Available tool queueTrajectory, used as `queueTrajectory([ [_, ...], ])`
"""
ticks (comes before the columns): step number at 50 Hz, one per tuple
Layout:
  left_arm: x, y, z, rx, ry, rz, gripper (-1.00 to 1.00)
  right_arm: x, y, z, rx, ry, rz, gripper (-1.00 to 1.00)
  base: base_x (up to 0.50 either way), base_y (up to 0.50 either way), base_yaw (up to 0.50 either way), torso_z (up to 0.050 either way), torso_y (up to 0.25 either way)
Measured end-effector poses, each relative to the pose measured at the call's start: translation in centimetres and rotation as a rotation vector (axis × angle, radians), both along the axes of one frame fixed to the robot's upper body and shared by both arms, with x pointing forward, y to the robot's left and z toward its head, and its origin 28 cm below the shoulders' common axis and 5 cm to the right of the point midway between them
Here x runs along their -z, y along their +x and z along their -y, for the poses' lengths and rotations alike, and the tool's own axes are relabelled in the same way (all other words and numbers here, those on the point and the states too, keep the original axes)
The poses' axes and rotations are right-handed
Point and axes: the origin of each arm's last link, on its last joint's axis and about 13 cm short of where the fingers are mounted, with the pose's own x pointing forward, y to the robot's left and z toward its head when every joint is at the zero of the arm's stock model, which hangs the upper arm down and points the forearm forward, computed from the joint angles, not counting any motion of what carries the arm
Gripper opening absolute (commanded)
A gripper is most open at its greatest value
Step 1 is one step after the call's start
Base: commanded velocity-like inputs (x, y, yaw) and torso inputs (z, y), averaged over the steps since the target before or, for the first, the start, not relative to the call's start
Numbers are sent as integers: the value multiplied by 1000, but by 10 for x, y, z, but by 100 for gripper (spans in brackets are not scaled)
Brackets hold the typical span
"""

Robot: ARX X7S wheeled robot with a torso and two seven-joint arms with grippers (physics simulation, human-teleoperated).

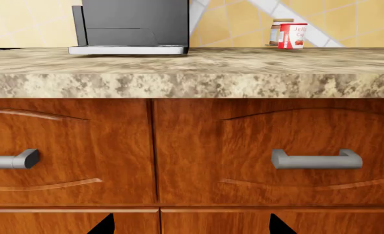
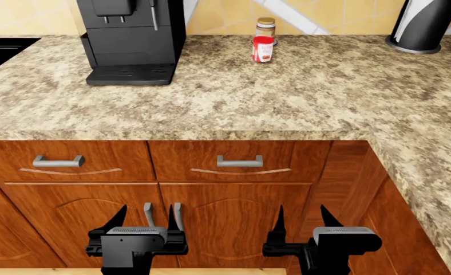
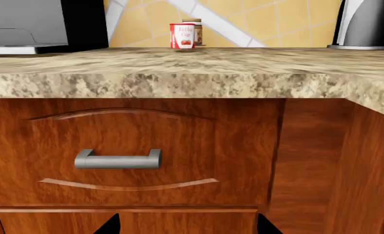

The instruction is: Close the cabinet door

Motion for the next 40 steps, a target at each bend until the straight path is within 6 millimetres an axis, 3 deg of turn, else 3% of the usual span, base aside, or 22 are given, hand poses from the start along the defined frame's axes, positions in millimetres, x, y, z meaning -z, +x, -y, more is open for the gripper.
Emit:
queueTrajectory([
  [12, -1, -1, 0, 10, 12, 23, 100, 2, -1, -1, -24, 14, -23, 100, 0, 0, 0, 0, 0],
  [16, -11, -1, 0, 13, 13, 82, 100, -8, -2, -1, -35, 18, 8, 100, 0, 0, 0, 0, 0],
  [28, -96, 9, -8, -18, -39, 398, 100, -88, 9, 2, -50, 58, 240, 100, 0, 0, 0, 0, 0],
  [40, -177, 6, -6, -30, -98, 698, 100, -168, 18, -14, -105, 112, 487, 100, 0, 0, 0, 0, 0],
])
